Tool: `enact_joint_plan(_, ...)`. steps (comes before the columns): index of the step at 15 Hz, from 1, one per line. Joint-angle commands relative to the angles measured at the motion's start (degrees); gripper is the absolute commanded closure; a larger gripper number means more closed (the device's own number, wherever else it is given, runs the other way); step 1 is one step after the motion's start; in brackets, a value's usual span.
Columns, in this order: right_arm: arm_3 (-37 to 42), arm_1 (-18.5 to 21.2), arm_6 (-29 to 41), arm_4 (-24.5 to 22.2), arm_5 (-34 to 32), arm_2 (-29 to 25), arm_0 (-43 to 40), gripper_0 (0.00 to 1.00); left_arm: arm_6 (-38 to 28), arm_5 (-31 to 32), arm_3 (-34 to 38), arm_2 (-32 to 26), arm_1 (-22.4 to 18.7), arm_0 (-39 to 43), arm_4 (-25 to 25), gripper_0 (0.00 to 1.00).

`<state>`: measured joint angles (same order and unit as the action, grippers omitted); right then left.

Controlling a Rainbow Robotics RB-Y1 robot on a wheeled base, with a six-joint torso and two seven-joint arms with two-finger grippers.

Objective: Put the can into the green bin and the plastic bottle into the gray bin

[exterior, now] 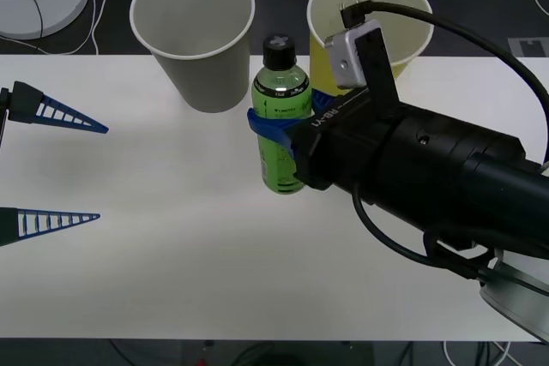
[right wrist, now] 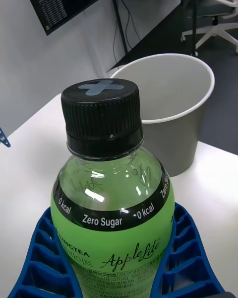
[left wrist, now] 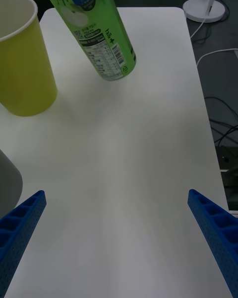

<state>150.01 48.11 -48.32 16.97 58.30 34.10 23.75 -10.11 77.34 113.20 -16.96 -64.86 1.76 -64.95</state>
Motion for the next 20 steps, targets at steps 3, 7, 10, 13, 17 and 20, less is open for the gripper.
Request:
enact_joint_plan(3,-0.1,-3.1,-0.6,3.3,7.0,0.0,7.0,1.00,0.0,0.0,0.0,0.0,0.0,0.0,0.0,0.00)
enact_joint_plan(7,-3.7,-5.4,-1.4,3.4,12.0,2.1,11.8,1.00,0.0,0.0,0.0,0.0,0.0,0.0,0.0,0.00)
enact_joint_plan(10,-7.2,-8.3,-1.6,3.9,16.3,2.6,15.7,1.00,0.0,0.0,0.0,0.0,0.0,0.0,0.0,0.00)
enact_joint_plan(13,-10.7,-11.6,-1.1,6.1,22.4,2.5,20.7,1.00,0.0,0.0,0.0,0.0,0.0,0.0,0.0,0.00)
enact_joint_plan(17,-14.6,-14.5,-0.3,8.1,27.8,2.5,25.6,1.00,0.0,0.0,0.0,0.0,0.0,0.0,0.0,0.00)
enact_joint_plan(20,-16.9,-15.5,0.2,12.6,31.3,0.7,29.2,1.00,0.0,0.0,0.0,0.0,0.0,0.0,0.0,0.00)
